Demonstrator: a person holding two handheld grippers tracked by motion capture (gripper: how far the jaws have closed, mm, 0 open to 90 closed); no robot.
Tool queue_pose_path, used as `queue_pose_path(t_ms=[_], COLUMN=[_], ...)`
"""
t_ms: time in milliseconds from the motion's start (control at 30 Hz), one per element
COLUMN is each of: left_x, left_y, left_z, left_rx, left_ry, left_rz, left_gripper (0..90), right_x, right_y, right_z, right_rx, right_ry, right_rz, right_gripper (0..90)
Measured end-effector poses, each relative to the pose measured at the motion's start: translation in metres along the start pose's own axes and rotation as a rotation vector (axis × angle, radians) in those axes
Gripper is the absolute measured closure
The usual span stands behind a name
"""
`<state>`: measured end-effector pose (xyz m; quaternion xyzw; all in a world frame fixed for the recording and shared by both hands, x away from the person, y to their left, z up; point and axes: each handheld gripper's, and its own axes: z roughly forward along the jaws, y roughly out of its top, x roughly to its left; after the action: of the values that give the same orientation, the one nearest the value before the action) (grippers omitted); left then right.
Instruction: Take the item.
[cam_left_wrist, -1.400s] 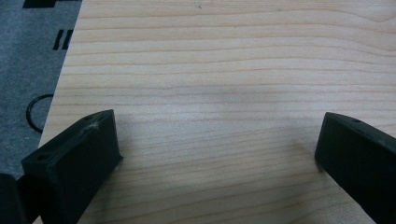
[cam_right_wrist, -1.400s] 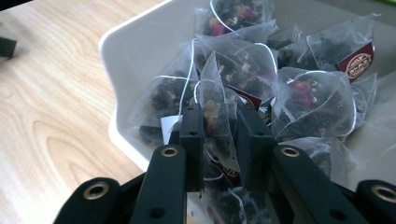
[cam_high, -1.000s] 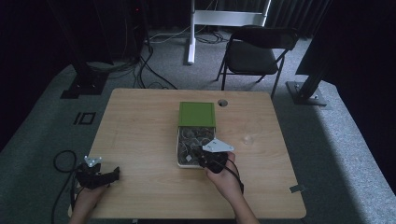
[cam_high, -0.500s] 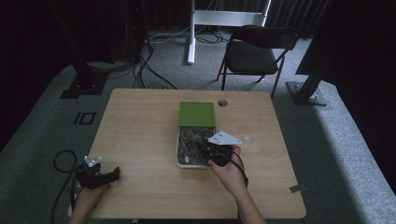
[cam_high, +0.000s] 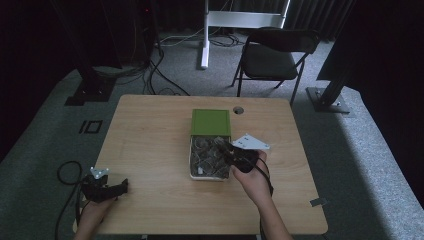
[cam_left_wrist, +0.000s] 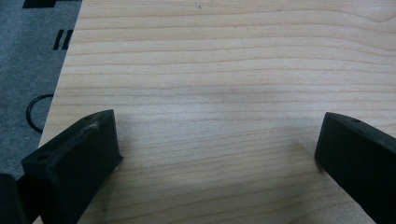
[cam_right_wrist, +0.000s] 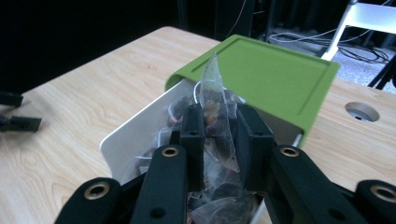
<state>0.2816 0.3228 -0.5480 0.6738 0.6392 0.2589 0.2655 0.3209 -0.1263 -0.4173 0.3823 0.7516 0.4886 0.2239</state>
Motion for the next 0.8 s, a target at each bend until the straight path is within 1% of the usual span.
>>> queue_pose_path(t_ms=[367,633,667,800], left_x=[0.000,0.000,0.000,0.000], left_y=[0.000,0.000,0.000,0.000], left_z=[0.000,0.000,0.000,0.000], left_rx=[0.000,0.000,0.000,0.003], left_ry=[0.000,0.000,0.000,0.000], left_rz=[0.000,0.000,0.000,0.002], left_gripper=[0.3,0.3,0.3,0.3], right_x=[-0.025,-0.042,-0.042,-0.052], right_y=[0.001,0.002,0.002,0.002], right_z=[-0.014,-0.024,-0.024,-0.029], right_rx=[-0.012,-0.033,-0.033,-0.042], right_ry=[-0.068,-0.109,-0.109,-0.135], right_rz=[0.010,0.030,0.030,0.040], right_gripper=[75.8,75.8,75.8,75.7])
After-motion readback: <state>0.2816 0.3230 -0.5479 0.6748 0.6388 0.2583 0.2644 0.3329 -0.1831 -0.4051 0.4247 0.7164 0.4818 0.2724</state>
